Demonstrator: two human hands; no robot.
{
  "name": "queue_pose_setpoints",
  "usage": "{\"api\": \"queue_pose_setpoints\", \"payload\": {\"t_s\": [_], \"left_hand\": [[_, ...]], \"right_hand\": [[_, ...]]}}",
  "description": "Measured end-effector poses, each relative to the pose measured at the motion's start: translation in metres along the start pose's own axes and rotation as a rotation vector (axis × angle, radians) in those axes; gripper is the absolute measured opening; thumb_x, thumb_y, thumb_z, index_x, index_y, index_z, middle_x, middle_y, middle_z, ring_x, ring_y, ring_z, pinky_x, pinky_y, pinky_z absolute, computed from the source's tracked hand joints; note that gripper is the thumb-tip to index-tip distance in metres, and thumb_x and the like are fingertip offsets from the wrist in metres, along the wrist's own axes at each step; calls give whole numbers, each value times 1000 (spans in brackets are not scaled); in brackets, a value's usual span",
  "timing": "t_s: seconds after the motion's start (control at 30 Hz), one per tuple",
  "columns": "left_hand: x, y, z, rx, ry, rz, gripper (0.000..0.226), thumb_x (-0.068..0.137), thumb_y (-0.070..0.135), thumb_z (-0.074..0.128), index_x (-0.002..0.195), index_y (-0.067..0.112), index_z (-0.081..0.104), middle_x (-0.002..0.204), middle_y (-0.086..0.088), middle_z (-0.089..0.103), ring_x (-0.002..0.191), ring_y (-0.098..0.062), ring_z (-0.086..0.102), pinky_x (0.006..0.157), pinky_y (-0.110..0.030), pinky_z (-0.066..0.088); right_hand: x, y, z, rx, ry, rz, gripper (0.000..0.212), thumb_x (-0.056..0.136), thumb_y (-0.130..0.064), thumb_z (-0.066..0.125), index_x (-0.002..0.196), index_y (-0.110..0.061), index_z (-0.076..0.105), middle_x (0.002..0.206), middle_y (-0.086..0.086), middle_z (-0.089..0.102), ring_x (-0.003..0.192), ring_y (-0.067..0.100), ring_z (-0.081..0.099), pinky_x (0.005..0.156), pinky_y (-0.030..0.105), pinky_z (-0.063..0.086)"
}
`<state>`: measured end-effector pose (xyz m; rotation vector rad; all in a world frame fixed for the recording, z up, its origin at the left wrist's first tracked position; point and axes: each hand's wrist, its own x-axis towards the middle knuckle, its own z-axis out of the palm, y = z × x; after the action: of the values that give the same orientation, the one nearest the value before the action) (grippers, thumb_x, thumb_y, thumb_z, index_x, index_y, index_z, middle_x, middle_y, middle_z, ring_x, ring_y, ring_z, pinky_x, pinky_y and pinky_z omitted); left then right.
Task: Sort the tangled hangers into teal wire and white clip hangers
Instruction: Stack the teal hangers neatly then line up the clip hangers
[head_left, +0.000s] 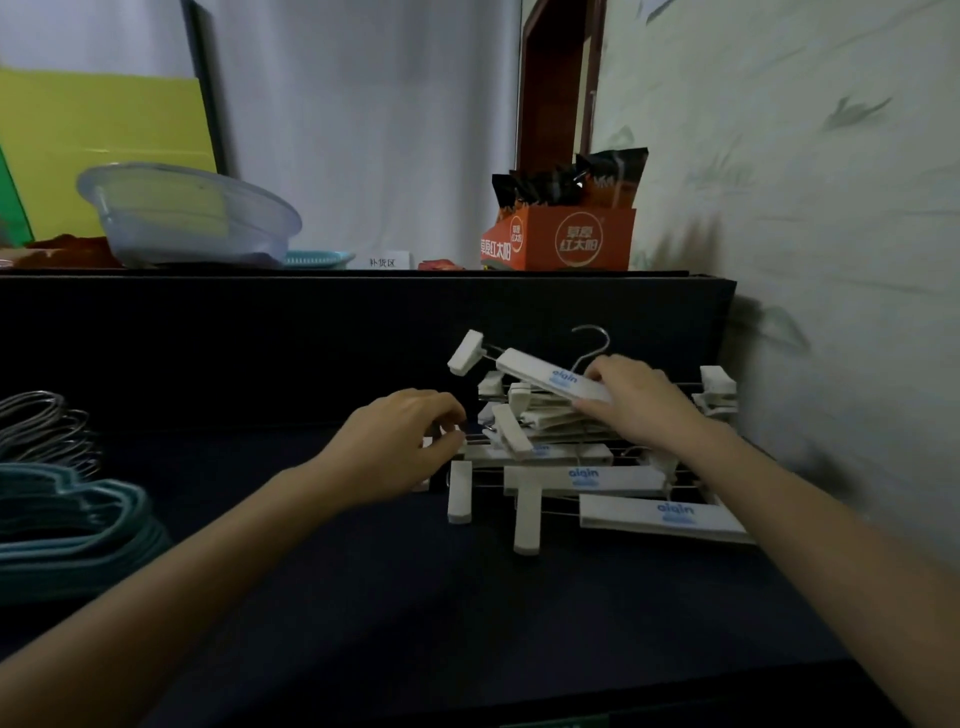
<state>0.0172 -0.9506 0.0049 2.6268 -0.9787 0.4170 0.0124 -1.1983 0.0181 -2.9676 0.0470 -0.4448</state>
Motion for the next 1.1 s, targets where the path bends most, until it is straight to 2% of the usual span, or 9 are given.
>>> {"api": "queue_pose_setpoints", "payload": {"t_s": [0.2,0.3,0.4,0.5,0.63,0.7,0.8,0.9,1.1], "left_hand": [[32,-1,4,-29,58,21,26,94,28,46,115,19,58,110,5,59,105,-12,50,89,-32,46],[61,2,10,-75,56,53,25,95,26,45,114,18,59,112,3,59,105,-13,51,89,-27,43],[92,12,16,-160,3,83,27,95,24,45,116,15,59,113,0,60,102,-14,54,89,-28,45],[127,21,29,-222,-152,56,31,95,28,45,120,14,58,117,-3,60,103,-18,57,92,-34,47],[160,24,45,-171,-501,39,43,94,45,40,121,17,58,120,-3,60,107,-20,56,98,-37,44],[169,24,46,-223,-589,49,43,94,44,41,124,17,58,120,0,59,109,-16,55,98,-32,42],[177,22,47,-267,-585,88,39,93,41,45,118,16,61,112,0,62,103,-15,57,92,-28,44],[180,19,49,-332,-593,103,34,93,39,48,114,17,62,110,-1,63,101,-15,59,92,-29,47],[175,23,30,-382,-462,191,26,93,33,49,110,17,59,92,3,58,82,-12,53,75,-23,43]], "right_hand": [[-14,17,-44,112,181,-23,36,87,-38,59,116,-18,56,102,-7,53,80,8,52,59,21,40],[-37,34,-66,168,239,-2,34,85,-38,61,114,-21,59,103,-5,57,84,9,52,66,23,41],[-68,49,-78,207,247,18,26,85,-33,62,109,-26,60,96,-7,57,77,-1,49,64,15,35],[-96,60,-79,245,264,67,19,83,-33,63,101,-32,60,86,-16,57,78,-4,50,63,16,36],[-126,71,-75,279,292,132,21,80,-35,65,85,-52,55,87,-21,61,78,1,56,63,23,41],[-138,78,-74,294,322,187,10,74,-53,64,80,-58,57,83,-21,64,75,1,58,63,23,42],[-155,92,-74,324,281,278,49,50,-94,43,89,-67,54,95,-34,60,81,-1,61,61,25,51],[-164,115,-72,353,302,340,58,46,-97,41,93,-65,55,100,-31,60,87,-2,61,75,23,51],[-164,158,-67,315,305,384,61,44,-98,43,95,-66,51,102,-32,60,84,-4,62,67,24,53]]}}
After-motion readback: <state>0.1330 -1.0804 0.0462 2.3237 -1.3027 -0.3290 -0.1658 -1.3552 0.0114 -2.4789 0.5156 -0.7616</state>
